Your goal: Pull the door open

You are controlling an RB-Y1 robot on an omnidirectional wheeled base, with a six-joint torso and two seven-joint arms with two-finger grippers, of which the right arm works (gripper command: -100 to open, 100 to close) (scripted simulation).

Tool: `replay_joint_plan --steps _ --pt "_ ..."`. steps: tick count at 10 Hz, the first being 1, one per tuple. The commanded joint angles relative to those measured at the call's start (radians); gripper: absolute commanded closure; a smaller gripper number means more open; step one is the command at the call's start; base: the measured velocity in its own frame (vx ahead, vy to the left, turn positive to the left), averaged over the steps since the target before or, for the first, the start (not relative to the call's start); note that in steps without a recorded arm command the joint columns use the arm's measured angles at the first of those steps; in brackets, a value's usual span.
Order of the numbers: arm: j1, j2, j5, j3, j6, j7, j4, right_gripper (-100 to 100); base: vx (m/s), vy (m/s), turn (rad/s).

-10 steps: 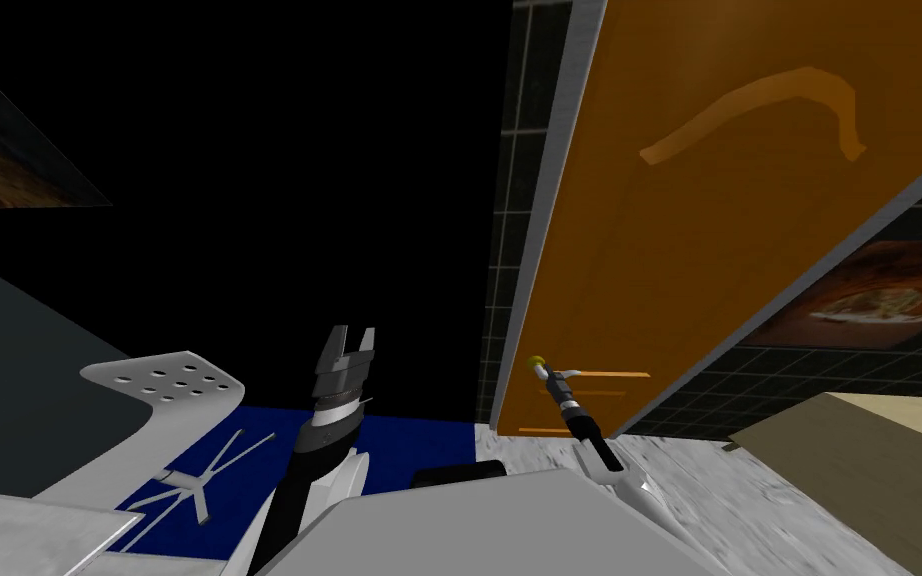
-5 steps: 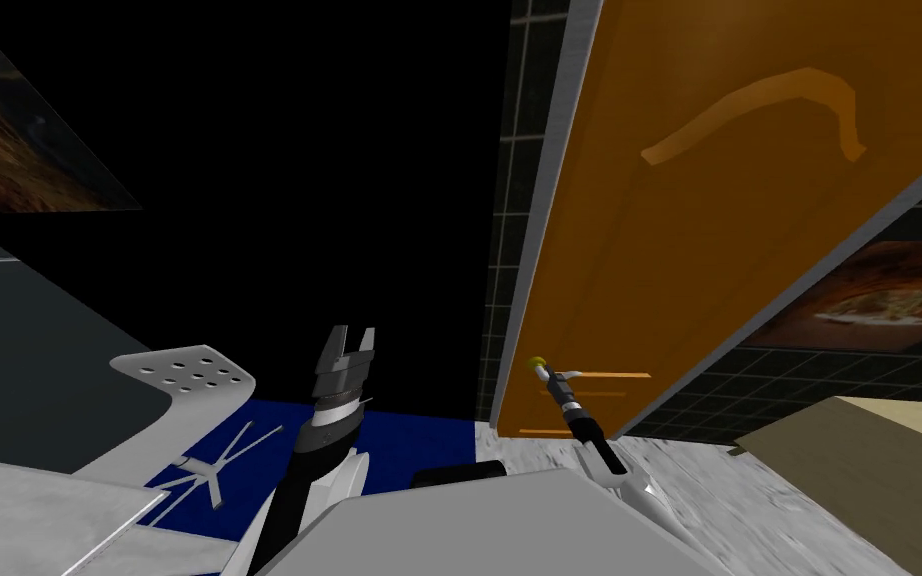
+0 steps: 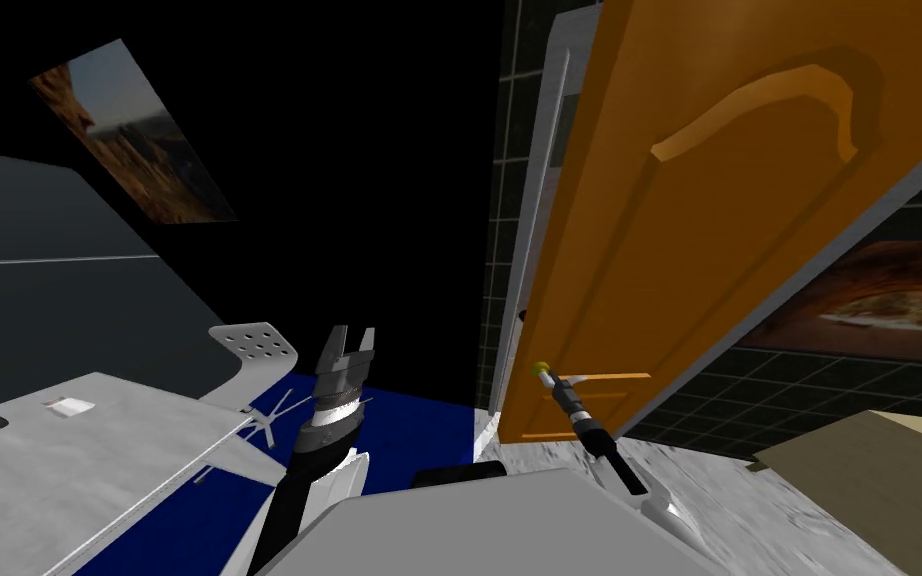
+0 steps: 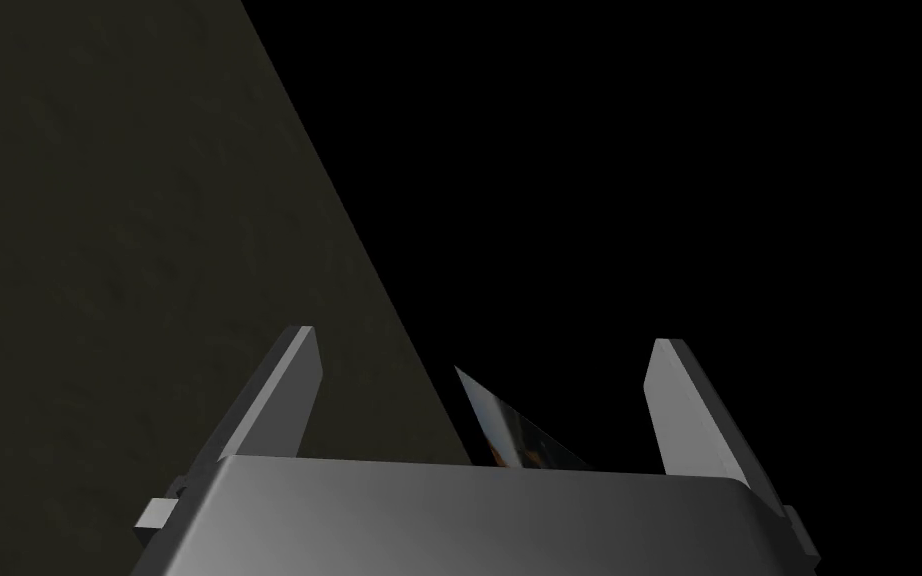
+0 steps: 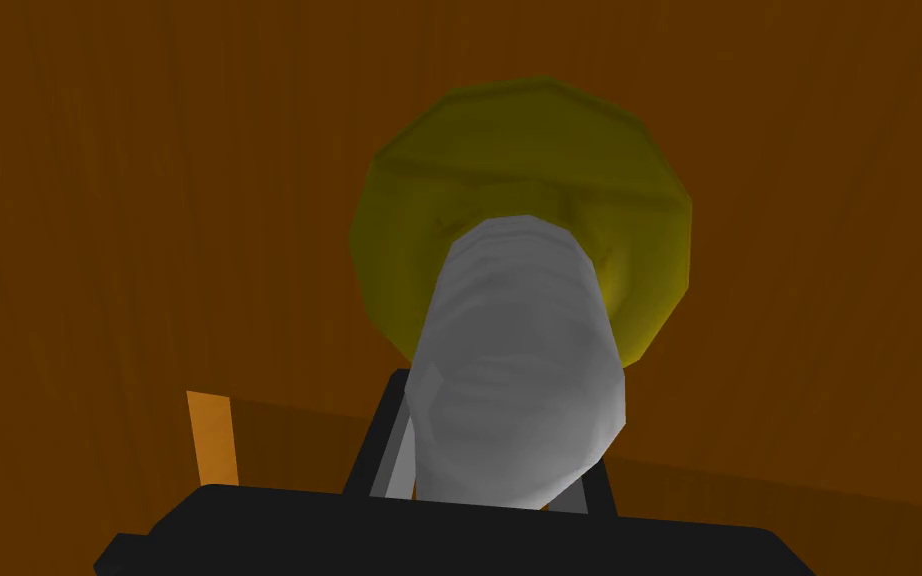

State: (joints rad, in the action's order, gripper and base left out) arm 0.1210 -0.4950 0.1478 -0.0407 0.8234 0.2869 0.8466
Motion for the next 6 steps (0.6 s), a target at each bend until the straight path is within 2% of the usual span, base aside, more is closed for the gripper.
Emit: replay_joint_plan --steps 1,4,5,6 --pt "0.009 -0.016 -0.003 -0.011 0.029 0.017 -0.009 100 -0.151 -0.062 0.108" --pt "0.043 -0.049 -0.007 -0.037 0.072 0.051 -0.005 100 -0.179 -0.049 0.138" --pt "0.033 -0.042 -0.006 -0.032 0.06 0.045 -0.011 100 -0.088 -0.028 0.03" --pt "0.045 -0.052 -0.007 -0.041 0.085 0.057 -0.018 100 -0.137 -0.042 0.15"
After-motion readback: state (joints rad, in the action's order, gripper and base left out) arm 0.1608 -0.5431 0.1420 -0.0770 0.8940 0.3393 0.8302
